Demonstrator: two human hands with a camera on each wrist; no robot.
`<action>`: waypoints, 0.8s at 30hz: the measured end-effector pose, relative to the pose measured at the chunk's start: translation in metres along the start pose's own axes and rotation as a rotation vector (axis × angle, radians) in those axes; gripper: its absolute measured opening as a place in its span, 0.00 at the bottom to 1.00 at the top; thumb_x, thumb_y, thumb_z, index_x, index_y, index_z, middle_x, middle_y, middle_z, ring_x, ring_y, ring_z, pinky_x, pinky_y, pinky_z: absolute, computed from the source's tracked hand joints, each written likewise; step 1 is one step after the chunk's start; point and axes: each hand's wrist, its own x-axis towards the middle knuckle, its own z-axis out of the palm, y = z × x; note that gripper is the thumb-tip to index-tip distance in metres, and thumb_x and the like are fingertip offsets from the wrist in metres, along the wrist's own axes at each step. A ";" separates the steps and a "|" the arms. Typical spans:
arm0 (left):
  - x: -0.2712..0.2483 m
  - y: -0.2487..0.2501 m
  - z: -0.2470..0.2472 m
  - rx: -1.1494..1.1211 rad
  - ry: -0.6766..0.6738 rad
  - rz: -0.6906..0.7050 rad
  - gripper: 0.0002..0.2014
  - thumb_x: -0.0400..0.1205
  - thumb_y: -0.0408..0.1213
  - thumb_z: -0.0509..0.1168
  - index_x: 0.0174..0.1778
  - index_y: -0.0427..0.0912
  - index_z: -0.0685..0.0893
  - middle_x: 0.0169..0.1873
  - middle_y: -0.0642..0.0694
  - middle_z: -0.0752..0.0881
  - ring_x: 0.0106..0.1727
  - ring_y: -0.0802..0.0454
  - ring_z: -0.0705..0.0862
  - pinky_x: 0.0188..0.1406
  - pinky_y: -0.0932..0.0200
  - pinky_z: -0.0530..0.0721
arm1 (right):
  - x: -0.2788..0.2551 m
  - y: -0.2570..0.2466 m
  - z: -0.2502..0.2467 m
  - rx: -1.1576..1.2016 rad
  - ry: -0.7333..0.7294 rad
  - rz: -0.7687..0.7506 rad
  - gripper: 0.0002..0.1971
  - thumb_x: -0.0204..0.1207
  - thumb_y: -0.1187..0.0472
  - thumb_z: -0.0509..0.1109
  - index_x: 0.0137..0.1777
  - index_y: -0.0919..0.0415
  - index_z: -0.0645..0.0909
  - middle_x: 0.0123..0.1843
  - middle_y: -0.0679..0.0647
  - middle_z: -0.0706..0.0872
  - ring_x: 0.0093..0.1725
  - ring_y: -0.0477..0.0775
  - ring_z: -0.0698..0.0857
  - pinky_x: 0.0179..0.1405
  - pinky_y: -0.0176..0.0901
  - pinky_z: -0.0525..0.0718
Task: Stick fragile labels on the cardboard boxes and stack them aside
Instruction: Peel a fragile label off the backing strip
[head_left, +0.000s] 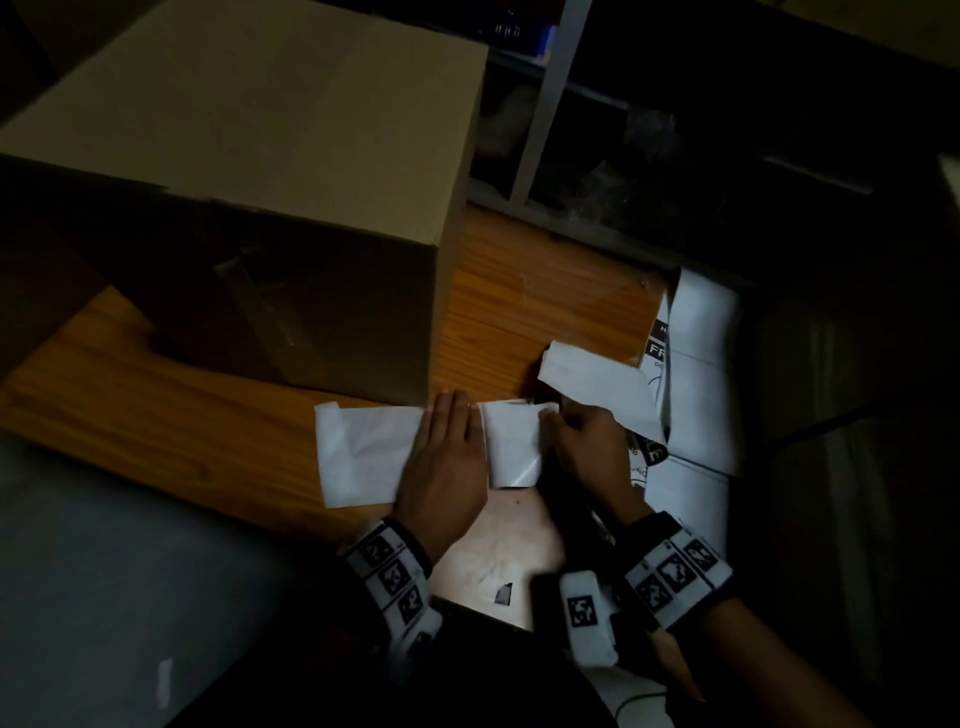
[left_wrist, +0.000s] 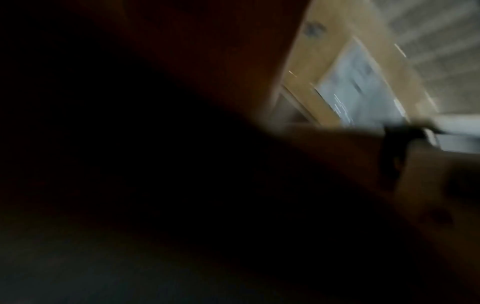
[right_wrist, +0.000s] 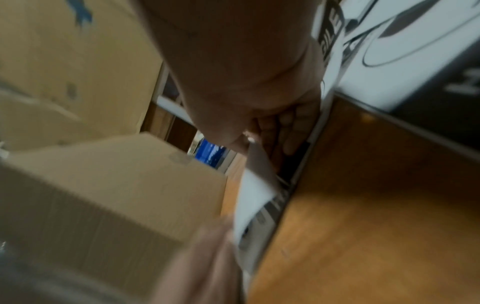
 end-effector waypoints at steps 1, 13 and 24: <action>-0.002 -0.001 0.004 0.024 -0.005 0.002 0.30 0.77 0.33 0.45 0.73 0.26 0.74 0.73 0.27 0.75 0.76 0.30 0.72 0.76 0.37 0.70 | 0.001 -0.001 -0.003 0.027 -0.010 0.020 0.23 0.81 0.54 0.69 0.23 0.55 0.73 0.23 0.50 0.79 0.31 0.53 0.82 0.31 0.42 0.70; -0.008 -0.014 0.016 0.043 0.071 0.019 0.30 0.85 0.44 0.49 0.82 0.33 0.63 0.82 0.36 0.63 0.83 0.40 0.62 0.82 0.44 0.57 | -0.007 -0.010 0.026 0.085 0.166 -0.143 0.19 0.83 0.52 0.56 0.44 0.64 0.83 0.41 0.61 0.87 0.43 0.61 0.85 0.42 0.53 0.82; -0.011 -0.017 0.013 0.019 0.056 0.022 0.31 0.86 0.46 0.44 0.83 0.33 0.60 0.83 0.36 0.61 0.84 0.41 0.61 0.82 0.44 0.59 | -0.004 0.005 0.025 -0.118 0.147 -0.155 0.16 0.87 0.50 0.58 0.52 0.59 0.84 0.45 0.61 0.88 0.47 0.63 0.86 0.44 0.54 0.83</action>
